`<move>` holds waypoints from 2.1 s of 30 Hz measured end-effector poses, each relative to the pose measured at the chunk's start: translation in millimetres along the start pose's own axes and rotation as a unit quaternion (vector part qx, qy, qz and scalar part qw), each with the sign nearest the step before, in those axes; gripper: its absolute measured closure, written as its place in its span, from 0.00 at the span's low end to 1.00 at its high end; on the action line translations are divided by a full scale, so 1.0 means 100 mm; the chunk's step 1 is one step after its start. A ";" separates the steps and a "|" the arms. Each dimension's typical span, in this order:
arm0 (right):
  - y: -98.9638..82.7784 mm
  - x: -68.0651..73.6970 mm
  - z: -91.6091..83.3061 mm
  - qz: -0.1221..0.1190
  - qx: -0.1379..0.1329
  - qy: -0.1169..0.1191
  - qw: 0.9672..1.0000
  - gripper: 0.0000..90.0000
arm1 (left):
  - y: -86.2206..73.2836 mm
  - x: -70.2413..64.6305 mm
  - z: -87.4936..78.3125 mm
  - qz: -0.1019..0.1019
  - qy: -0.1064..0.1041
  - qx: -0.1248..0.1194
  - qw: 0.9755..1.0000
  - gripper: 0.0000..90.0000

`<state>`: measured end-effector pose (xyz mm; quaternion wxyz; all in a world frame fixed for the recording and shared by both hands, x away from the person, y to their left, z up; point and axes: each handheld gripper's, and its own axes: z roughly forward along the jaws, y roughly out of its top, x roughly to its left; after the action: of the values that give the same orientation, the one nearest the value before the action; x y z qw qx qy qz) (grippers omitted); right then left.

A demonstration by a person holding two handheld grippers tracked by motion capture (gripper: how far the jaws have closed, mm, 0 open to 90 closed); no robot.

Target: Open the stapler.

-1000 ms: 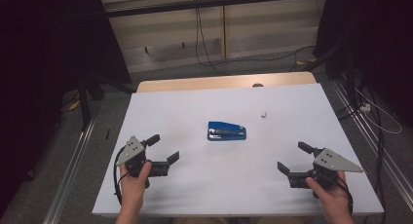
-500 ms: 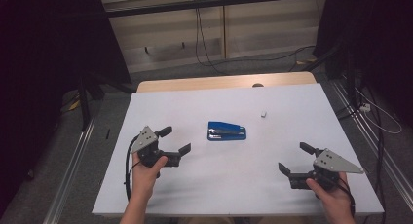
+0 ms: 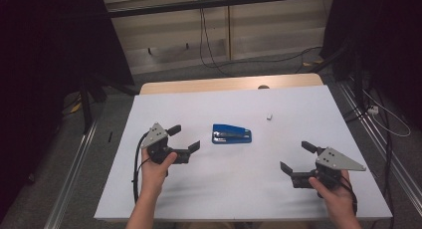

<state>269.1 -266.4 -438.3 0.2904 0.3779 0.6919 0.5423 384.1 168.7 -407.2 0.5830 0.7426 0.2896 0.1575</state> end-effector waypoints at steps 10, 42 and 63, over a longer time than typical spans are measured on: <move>0.01 -0.01 -0.02 -0.002 0.002 -0.004 1.000 0.02 | 0.11 0.04 0.29 0.001 -0.012 -0.001 1.000 0.05; 0.08 -0.02 0.23 -0.010 0.037 0.000 0.999 0.02 | 0.21 0.28 0.85 0.005 -0.040 0.035 0.999 0.08; 0.15 -0.13 0.64 0.022 0.055 0.010 0.998 0.03 | 0.10 0.39 1.01 -0.018 -0.061 0.050 0.997 0.05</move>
<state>331.0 -241.1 -439.8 0.2504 0.4031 0.7152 0.5131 475.0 112.3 -428.8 0.5644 0.7738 0.2743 0.0865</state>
